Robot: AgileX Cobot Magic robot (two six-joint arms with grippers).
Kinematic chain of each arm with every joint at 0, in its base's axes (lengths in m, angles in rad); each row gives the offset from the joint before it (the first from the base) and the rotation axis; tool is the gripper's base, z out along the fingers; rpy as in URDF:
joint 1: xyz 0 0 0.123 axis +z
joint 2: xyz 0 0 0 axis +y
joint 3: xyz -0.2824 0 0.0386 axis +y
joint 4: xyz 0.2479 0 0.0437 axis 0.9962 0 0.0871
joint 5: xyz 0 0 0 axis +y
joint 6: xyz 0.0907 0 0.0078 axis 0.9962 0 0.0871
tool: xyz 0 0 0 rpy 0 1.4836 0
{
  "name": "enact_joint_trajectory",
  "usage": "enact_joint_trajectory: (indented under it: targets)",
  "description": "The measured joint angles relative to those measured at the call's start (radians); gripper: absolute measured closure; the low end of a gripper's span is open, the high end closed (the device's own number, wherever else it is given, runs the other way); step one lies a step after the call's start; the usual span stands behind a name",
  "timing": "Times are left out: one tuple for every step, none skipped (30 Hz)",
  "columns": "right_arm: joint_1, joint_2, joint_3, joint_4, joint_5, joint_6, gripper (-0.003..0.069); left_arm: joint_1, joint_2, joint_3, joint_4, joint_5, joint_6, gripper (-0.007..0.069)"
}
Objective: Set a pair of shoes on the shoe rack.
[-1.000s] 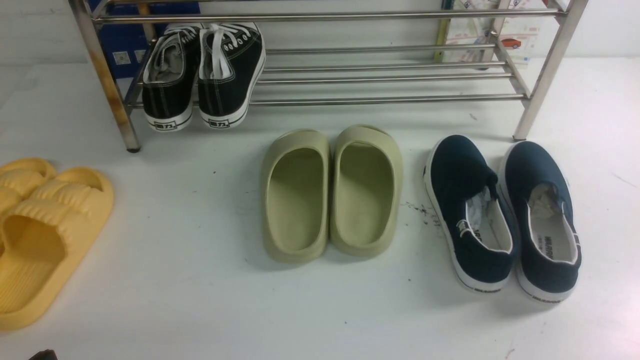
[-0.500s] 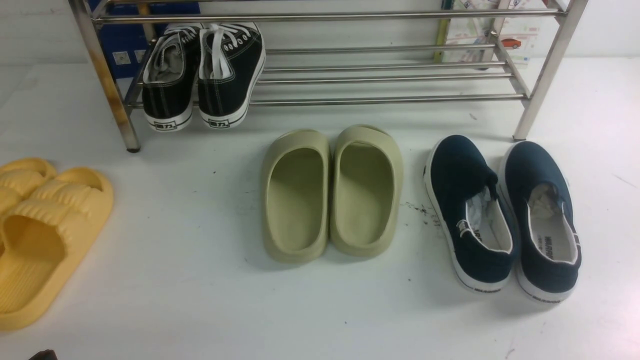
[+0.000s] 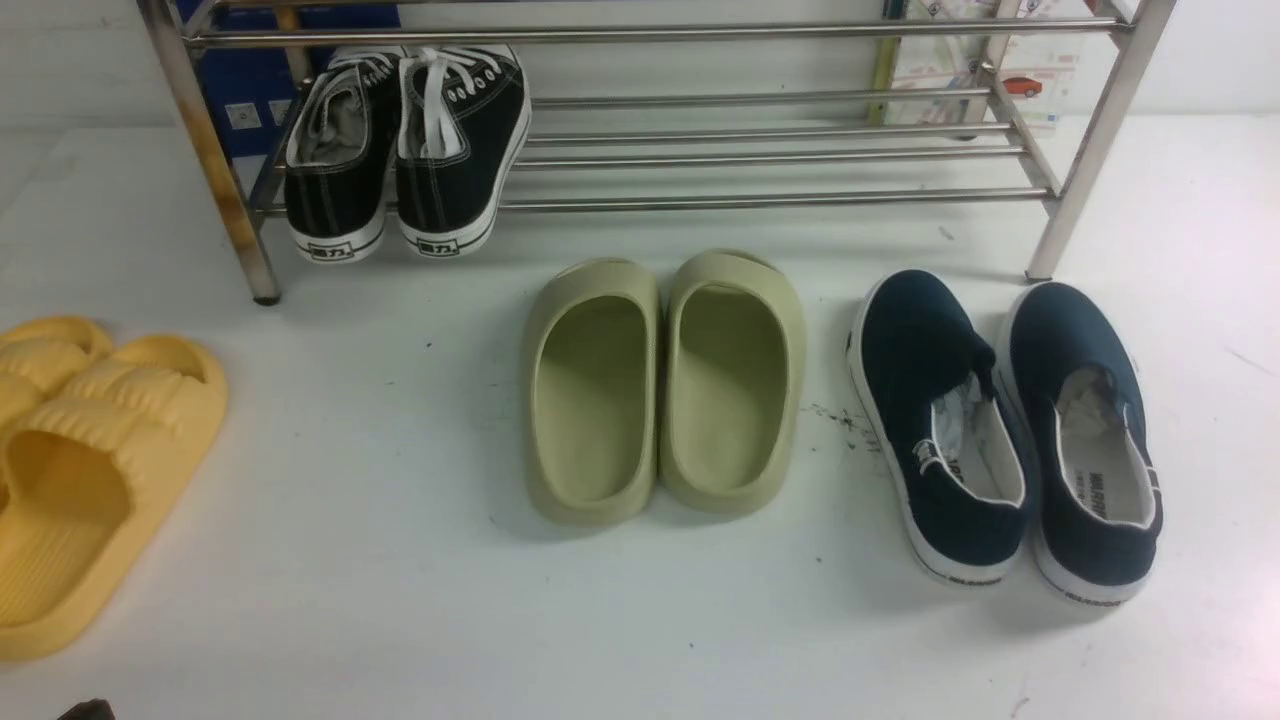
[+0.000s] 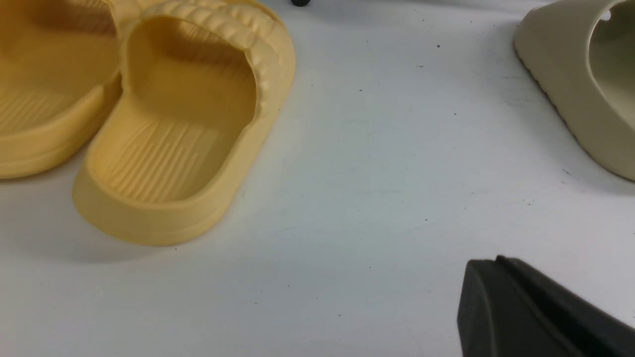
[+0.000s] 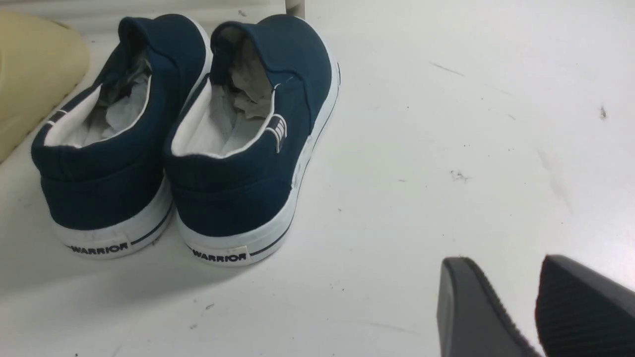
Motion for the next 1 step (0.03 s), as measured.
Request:
enact_joint_trajectory:
  targets:
    - [0.000,0.000,0.000,0.000,0.000,0.000,0.0415,0.000,0.000,0.000,0.000,0.000,0.000,0.0636]
